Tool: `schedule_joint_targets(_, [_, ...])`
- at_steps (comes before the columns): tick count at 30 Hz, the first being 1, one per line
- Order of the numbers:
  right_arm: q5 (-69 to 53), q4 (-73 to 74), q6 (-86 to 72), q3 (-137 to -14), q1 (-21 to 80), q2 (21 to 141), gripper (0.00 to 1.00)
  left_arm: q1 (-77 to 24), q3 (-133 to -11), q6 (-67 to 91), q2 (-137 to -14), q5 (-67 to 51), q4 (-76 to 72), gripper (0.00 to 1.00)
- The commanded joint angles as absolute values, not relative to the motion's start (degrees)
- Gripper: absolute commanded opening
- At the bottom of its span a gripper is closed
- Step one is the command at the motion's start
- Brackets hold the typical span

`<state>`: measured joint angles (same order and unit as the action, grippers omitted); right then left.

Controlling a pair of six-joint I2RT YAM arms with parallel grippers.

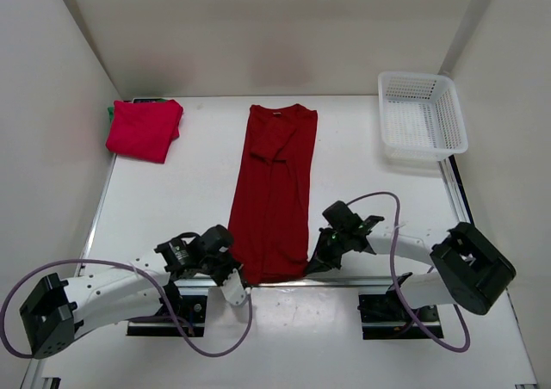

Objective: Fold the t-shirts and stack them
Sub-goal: Grab the bottom of the folded rectangular tshirt with both arms, then fold the folded rectangular tshirt in 1/3 of the way

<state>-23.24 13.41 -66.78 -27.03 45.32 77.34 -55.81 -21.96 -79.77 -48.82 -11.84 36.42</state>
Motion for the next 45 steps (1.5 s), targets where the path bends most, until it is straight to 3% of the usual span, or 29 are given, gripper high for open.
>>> schedule_joint_targets(1, [-23.03, 16.16, -63.47, -30.40, 41.76, 73.84, 0.00, -53.70, -27.49, -71.74, -50.45, -15.02, 36.22, 0.00])
schedule_joint_targets(10, [-31.72, 25.04, -50.02, -42.88, 27.97, 76.02, 0.00, -40.89, -44.18, -54.69, -64.85, -17.93, 34.02, 0.00])
schedule_joint_targets(24, [-36.91, 33.05, -35.42, -73.99, 16.44, 102.03, 0.00, -28.48, -70.73, -33.76, -89.73, -13.36, 29.36, 0.00])
schedule_joint_targets(32, [-38.93, 37.97, -33.05, -91.30, 15.12, 116.96, 0.00, -26.28, -77.78, -32.95, -98.96, -10.38, 26.46, 0.00])
schedule_joint_targets(45, [-40.52, 43.77, -32.70, -108.97, 11.78, 132.44, 0.00, -23.29, -84.72, -32.78, -110.38, -11.69, 23.83, 0.01])
